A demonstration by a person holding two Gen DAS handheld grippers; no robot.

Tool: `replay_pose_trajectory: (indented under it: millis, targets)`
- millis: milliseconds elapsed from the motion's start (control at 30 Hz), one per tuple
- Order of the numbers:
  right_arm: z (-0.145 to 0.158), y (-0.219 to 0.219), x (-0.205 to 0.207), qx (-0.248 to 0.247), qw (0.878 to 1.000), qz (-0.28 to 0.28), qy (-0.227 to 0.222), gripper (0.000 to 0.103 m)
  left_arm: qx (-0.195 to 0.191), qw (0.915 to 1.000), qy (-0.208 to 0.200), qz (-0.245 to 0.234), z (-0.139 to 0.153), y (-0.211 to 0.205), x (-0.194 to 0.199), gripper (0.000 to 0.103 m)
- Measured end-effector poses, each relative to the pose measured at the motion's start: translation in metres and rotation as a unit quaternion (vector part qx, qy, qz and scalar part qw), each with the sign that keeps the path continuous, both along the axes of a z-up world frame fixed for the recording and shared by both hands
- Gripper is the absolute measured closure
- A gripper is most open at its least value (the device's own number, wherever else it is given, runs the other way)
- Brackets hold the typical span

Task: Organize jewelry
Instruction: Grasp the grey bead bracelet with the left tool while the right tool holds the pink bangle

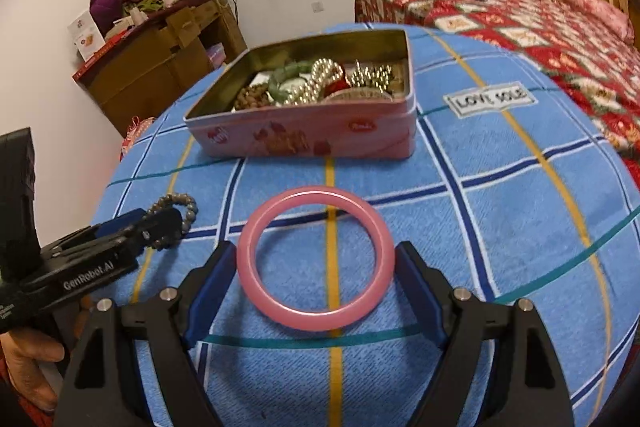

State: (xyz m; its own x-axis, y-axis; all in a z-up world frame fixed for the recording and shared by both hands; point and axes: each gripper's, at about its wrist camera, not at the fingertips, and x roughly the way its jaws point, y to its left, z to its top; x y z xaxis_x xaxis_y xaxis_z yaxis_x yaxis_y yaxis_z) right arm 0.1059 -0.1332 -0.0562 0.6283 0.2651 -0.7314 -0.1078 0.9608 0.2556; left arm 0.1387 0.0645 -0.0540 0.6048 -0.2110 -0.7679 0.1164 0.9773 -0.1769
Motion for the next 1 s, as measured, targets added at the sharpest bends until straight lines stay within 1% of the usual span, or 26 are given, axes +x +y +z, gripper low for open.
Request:
replay_pose_trajectory:
  millis: [67, 167, 233, 333, 367, 467, 500, 533, 567, 600, 633, 667, 700, 733, 767, 833, 933, 1000]
  targets:
    - [-0.001, -0.002, 0.000, 0.008, 1.000, -0.001, 0.003, 0.020, 0.012, 0.9999, 0.000, -0.002, 0.000, -0.004, 0.000, 0.037]
    - [-0.001, -0.003, -0.001, 0.010, 1.000, 0.001, 0.003, 0.020, 0.021, 0.9996, 0.003, -0.016, -0.001, -0.009, 0.000, 0.028]
    - [-0.001, -0.004, -0.001, 0.014, 1.000, 0.002, 0.002, 0.020, 0.038, 0.9989, 0.006, -0.027, -0.003, -0.016, 0.001, 0.018]
    - [-0.001, -0.004, -0.001, 0.015, 1.000, 0.002, 0.003, 0.020, 0.077, 0.9963, 0.011, -0.036, -0.005, -0.027, 0.004, 0.016]
    - [-0.001, -0.004, -0.001, 0.015, 1.000, 0.002, 0.003, 0.020, 0.080, 0.9961, 0.010, -0.035, -0.005, -0.028, 0.003, 0.016]
    - [-0.001, -0.005, 0.000, 0.019, 1.000, 0.002, 0.003, 0.020, 0.067, 0.9973, 0.009, -0.031, -0.003, -0.021, 0.004, 0.017]
    - [-0.001, -0.005, 0.000, 0.018, 1.000, 0.002, 0.003, 0.020, 0.066, 0.9974, 0.009, -0.029, -0.003, -0.021, 0.003, 0.020]
    - [-0.001, -0.004, 0.000, 0.017, 1.000, 0.002, 0.003, 0.020, 0.068, 0.9974, 0.007, -0.022, -0.002, -0.019, 0.003, 0.028]
    - [-0.001, -0.004, 0.000, 0.015, 1.000, 0.002, 0.003, 0.020, 0.070, 0.9974, 0.004, -0.017, -0.002, -0.018, 0.002, 0.031]
    - [-0.001, -0.004, 0.000, 0.013, 1.000, 0.002, 0.003, 0.020, 0.069, 0.9975, 0.003, -0.015, -0.001, -0.017, 0.002, 0.039]
    - [-0.001, -0.004, 0.000, 0.012, 1.000, 0.002, 0.003, 0.020, 0.063, 0.9979, 0.000, -0.013, 0.000, -0.014, 0.001, 0.047]
    - [-0.001, -0.004, 0.000, 0.012, 1.000, 0.002, 0.004, 0.020, 0.061, 0.9981, -0.001, -0.011, 0.000, -0.014, 0.000, 0.051]
    - [-0.001, -0.004, 0.000, 0.011, 1.000, 0.002, 0.004, 0.020, 0.054, 0.9985, -0.002, -0.009, 0.001, -0.011, 0.000, 0.059]
    - [-0.001, -0.004, 0.001, 0.010, 1.000, 0.002, 0.004, 0.020, 0.049, 0.9988, -0.002, -0.008, 0.001, -0.009, 0.001, 0.064]
    - [-0.001, -0.003, 0.001, 0.009, 1.000, 0.002, 0.004, 0.020, 0.040, 0.9992, -0.002, -0.008, 0.001, -0.006, 0.000, 0.067]
    - [-0.001, -0.002, 0.001, 0.006, 1.000, 0.002, 0.004, 0.020, 0.027, 0.9996, -0.002, -0.006, 0.001, -0.003, 0.000, 0.079]
    - [-0.001, -0.001, 0.001, 0.003, 1.000, 0.002, 0.004, 0.020, -0.001, 1.0000, -0.003, -0.008, 0.000, 0.004, -0.004, 0.083]
    - [-0.001, -0.001, 0.001, 0.001, 1.000, 0.001, 0.004, 0.020, -0.005, 0.9999, -0.005, -0.010, 0.000, 0.004, -0.007, 0.085]
